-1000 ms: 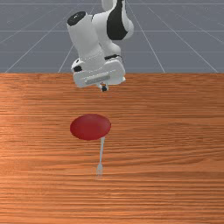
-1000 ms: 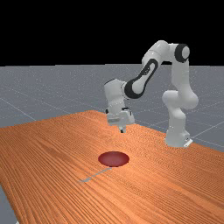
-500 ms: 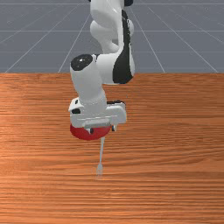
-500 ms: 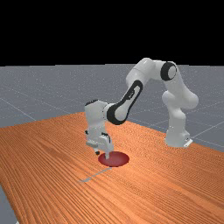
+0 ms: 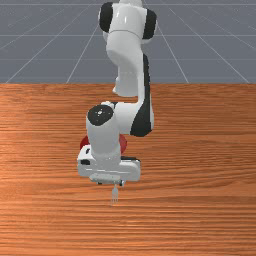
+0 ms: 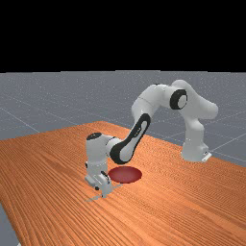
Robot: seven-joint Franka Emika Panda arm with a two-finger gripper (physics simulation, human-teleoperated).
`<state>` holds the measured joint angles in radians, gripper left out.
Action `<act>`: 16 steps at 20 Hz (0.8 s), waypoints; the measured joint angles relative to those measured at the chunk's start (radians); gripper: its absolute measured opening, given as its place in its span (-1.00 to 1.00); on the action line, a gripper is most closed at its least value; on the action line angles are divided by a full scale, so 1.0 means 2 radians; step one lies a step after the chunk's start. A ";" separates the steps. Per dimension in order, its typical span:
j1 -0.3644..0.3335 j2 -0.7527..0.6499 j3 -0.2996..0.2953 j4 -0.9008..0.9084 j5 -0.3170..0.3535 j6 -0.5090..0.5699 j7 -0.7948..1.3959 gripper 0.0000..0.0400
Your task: Put the fork on the plate
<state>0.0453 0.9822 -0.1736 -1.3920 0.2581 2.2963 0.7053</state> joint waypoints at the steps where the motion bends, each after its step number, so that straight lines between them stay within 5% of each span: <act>1: 0.002 0.002 -0.004 0.002 -0.005 -0.002 0.004 0.48; 4: 0.009 0.004 -0.011 0.003 -0.018 0.001 0.004 0.28; 7: 0.018 0.000 -0.009 -0.006 -0.022 0.009 0.000 -0.52; 16: 0.026 -0.053 -0.011 -0.048 -0.024 0.004 -0.005 -0.52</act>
<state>0.0976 0.8768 -0.1952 -1.4878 0.2100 2.3050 0.6951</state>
